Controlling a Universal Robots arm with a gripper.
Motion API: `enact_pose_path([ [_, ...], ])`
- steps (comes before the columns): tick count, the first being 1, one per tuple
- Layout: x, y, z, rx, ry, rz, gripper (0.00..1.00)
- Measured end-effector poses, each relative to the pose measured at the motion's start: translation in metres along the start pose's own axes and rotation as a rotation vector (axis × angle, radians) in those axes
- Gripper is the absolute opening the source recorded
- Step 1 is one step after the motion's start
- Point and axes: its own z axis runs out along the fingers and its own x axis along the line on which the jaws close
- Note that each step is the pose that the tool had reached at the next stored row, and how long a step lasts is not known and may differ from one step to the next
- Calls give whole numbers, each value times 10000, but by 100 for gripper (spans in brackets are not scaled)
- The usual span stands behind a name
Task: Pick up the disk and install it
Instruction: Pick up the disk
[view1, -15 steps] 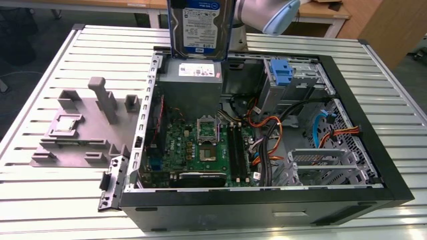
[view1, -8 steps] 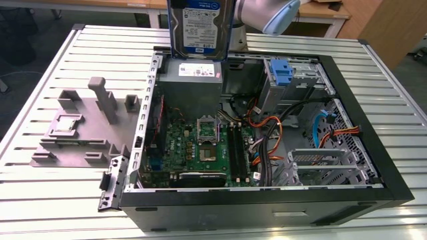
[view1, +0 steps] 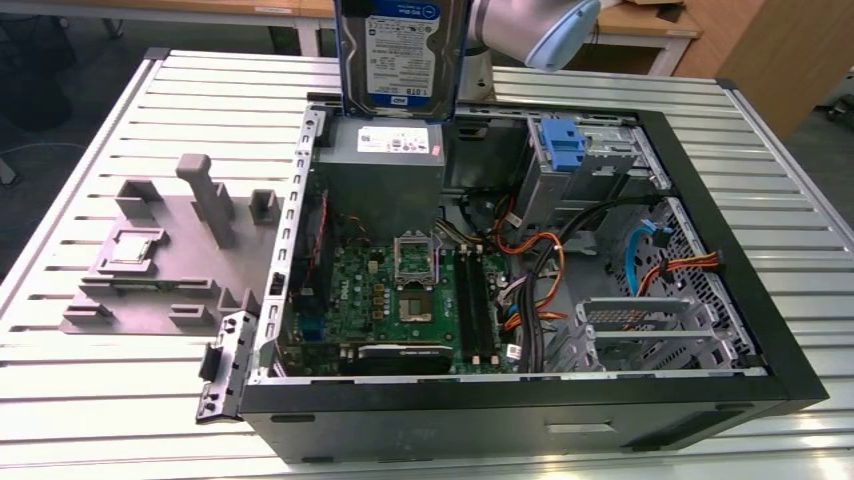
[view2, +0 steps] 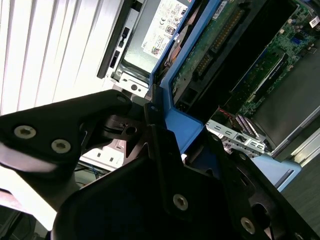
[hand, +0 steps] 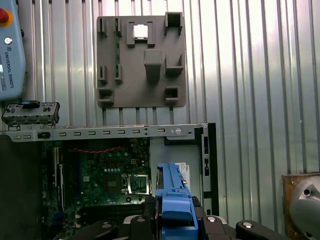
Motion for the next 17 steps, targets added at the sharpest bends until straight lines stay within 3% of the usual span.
enact_pose_path([
  [4, 36, -2, -1, 0, 2, 0, 37],
  [10, 152, -11, -1, 0, 9, 13, 37],
  [17, 195, -66, 1, 2, 8, 111, 37],
])
